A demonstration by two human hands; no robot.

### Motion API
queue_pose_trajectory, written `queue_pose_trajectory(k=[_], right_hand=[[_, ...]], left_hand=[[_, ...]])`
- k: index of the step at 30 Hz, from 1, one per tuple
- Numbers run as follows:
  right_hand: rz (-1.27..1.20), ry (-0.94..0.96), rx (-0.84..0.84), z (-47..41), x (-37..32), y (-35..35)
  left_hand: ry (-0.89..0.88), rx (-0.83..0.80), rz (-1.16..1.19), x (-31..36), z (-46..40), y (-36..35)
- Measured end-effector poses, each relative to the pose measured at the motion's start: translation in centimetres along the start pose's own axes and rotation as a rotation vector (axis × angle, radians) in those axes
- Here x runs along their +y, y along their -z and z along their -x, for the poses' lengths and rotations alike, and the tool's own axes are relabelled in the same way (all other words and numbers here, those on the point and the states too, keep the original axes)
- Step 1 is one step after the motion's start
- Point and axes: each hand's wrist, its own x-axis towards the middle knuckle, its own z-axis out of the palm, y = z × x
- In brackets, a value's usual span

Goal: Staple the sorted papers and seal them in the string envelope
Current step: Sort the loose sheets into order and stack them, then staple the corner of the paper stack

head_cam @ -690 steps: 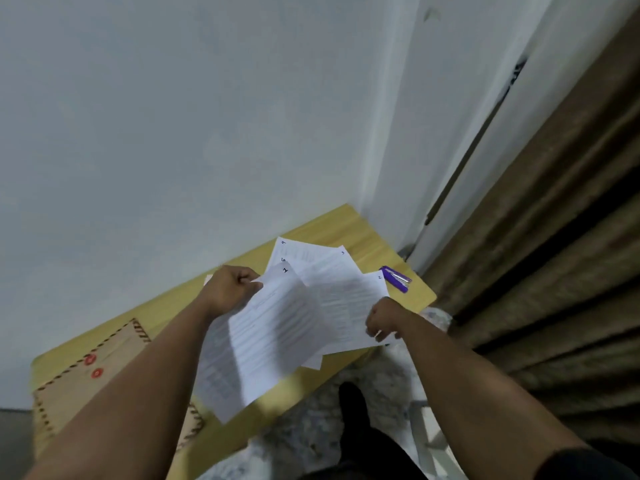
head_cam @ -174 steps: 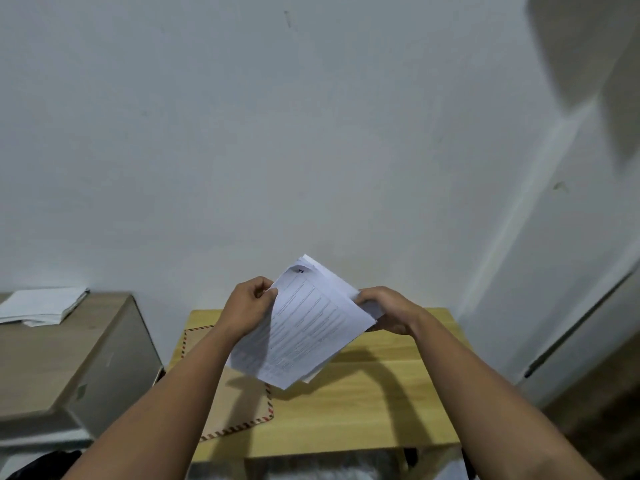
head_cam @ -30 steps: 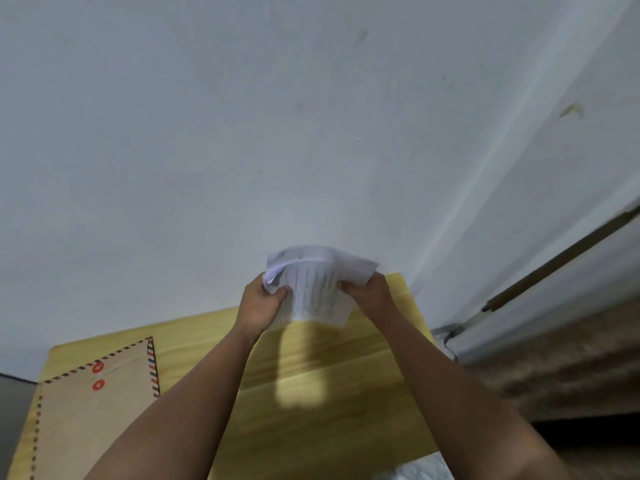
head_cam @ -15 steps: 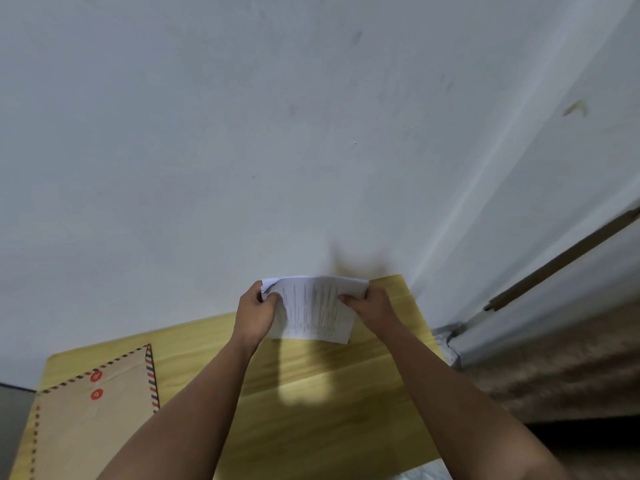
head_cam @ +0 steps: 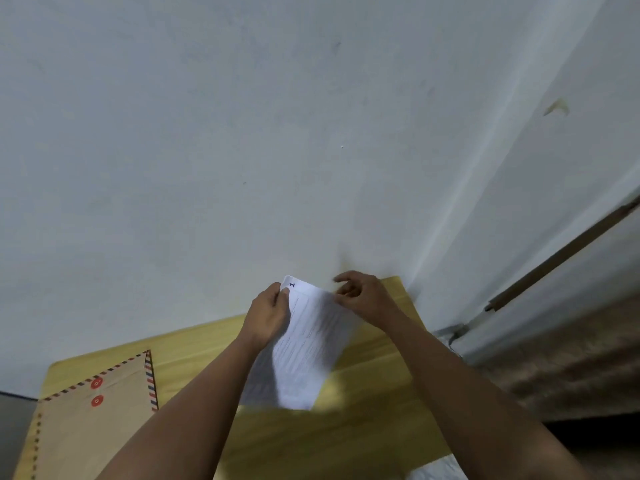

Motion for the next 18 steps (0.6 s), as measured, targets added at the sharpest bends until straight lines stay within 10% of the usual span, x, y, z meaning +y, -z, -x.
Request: queue_pose_trajectory(k=[5,12,18], right_hand=[[0.024,0.019,-0.196,-0.2,-1.6,-0.7],[-0.268,-0.452,-0.043,2.4,3.1,0.3],[0.339,-0.733,0.019,6.6,11.0,3.9]], left_hand=[[-0.033,-0.112,-0.005,-0.4,0.4,-1.7],[-0.096,-0.230,-0.167,-0.9,0.4,-2.6],[-0.087,-0.378,-0.341,-2.9,0.4,-3.9]])
